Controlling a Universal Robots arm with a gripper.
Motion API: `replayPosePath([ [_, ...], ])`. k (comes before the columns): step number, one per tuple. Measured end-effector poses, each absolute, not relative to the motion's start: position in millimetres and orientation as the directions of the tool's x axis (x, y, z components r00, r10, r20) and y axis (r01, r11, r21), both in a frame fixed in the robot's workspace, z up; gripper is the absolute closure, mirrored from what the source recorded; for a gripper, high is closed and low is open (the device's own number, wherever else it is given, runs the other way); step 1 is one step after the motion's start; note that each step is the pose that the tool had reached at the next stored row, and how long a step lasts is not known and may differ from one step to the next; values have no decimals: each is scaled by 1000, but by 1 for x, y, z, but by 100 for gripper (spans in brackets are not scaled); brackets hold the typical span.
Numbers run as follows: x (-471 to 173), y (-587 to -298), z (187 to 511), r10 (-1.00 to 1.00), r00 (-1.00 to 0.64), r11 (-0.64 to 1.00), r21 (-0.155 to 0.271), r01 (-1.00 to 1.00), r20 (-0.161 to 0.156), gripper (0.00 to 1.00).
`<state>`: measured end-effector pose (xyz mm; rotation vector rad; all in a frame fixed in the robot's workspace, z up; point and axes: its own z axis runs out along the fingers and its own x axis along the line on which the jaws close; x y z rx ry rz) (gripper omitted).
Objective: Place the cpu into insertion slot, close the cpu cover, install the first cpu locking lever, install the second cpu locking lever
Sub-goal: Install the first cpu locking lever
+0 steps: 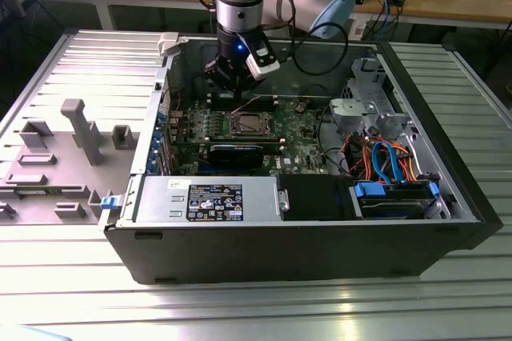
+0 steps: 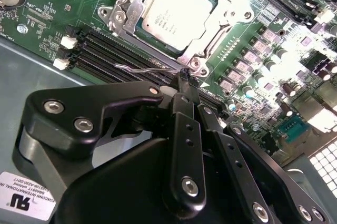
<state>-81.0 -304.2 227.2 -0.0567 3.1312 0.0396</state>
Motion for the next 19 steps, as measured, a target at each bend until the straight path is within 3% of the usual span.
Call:
replayPosePath([
  [19, -81, -304, 216, -36, -999, 999, 25, -36, -10, 89],
])
